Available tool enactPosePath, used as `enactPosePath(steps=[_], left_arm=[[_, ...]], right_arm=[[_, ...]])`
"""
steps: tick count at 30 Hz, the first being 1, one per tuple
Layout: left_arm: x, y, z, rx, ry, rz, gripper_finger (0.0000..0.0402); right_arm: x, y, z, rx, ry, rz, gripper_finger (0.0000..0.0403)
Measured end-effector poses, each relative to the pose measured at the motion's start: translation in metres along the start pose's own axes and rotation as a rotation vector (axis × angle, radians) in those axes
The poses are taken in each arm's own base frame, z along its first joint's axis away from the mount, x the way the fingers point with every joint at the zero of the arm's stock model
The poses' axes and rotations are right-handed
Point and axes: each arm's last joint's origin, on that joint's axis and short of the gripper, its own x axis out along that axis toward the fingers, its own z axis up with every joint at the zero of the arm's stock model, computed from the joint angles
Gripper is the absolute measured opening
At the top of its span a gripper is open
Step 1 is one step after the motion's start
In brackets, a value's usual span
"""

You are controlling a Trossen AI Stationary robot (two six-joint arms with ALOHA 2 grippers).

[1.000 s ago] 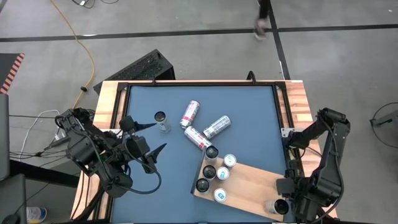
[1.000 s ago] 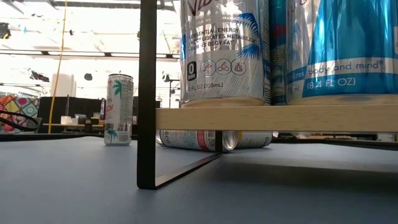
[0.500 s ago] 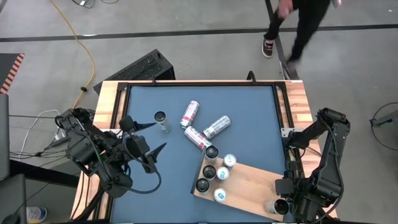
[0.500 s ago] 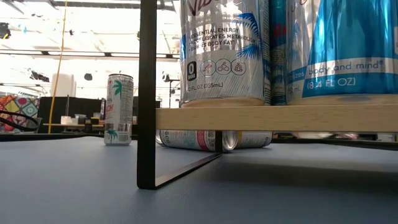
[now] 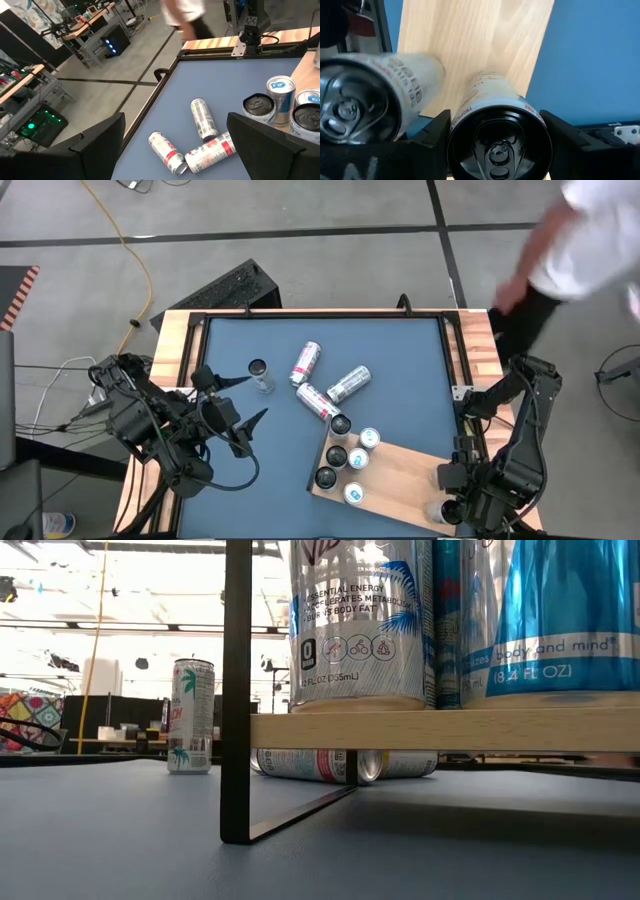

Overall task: Place canned beverage on shelf
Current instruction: Put the left white yellow soda can on the shelf

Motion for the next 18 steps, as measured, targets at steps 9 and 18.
enactPosePath(steps=[9,18], left_arm=[[0.0,-0.0001,0.0,0.004,0.002,-0.002,0.0336],[0.0,-0.0001,0.0,0.003,0.002,-0.003,0.0336]], right_arm=[[0.001,0.0031,0.0004,0.01,-0.012,0.024,0.0225],[0.005,0.0079,-0.0058,0.034,-0.012,0.034,0.0226]])
